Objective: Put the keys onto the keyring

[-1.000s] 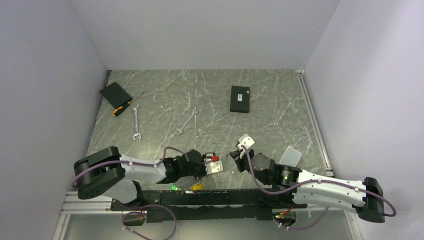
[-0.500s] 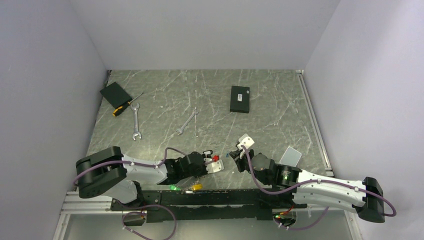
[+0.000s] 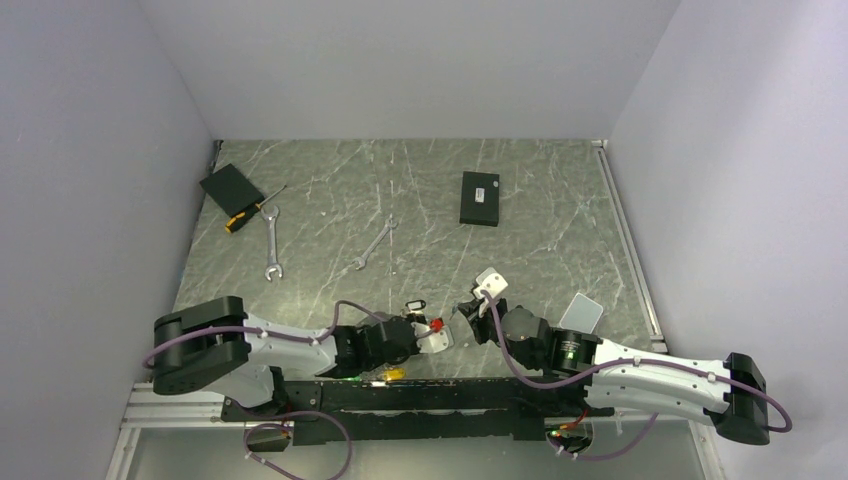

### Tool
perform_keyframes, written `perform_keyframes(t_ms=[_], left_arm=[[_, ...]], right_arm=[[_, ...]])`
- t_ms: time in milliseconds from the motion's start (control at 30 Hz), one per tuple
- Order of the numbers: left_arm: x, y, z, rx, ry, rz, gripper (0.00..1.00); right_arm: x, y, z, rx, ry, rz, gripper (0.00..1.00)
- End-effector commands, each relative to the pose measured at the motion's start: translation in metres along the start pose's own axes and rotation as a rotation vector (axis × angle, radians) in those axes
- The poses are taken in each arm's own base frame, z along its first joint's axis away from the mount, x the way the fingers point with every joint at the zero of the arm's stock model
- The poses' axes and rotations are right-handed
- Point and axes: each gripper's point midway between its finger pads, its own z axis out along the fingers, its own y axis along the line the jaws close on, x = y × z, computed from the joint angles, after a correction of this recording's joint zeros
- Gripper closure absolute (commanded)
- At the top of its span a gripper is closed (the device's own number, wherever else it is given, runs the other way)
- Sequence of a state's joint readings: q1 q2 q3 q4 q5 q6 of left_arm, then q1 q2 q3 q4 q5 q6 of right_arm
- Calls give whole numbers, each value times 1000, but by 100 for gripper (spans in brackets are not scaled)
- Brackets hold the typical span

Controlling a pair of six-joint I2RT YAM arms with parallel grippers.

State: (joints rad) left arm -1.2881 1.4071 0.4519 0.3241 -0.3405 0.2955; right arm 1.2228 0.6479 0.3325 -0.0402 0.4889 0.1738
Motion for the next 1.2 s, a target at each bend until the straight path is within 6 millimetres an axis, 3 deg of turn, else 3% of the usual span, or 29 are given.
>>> perform_keyframes(t_ms=[0, 400, 567, 633, 833, 1167], left_arm=[[-12, 6, 6, -66, -13, -38, 73], [-4, 12, 7, -130, 30, -27, 78], [-14, 13, 1, -119, -21, 34, 100], [-26, 12, -4, -89, -87, 72, 100], [-60, 19, -34, -65, -303, 116, 100], [-114, 47, -112, -106, -651, 118, 100]], right_arm=[[-17, 4, 1, -11, -60, 23, 100], [-16, 3, 0, -9, -57, 27, 100], [-18, 2, -1, -2, -63, 26, 100], [-20, 2, -1, -2, -67, 28, 100], [-27, 1, -2, 1, -80, 30, 100], [-61, 15, -8, -87, -190, 9, 100]])
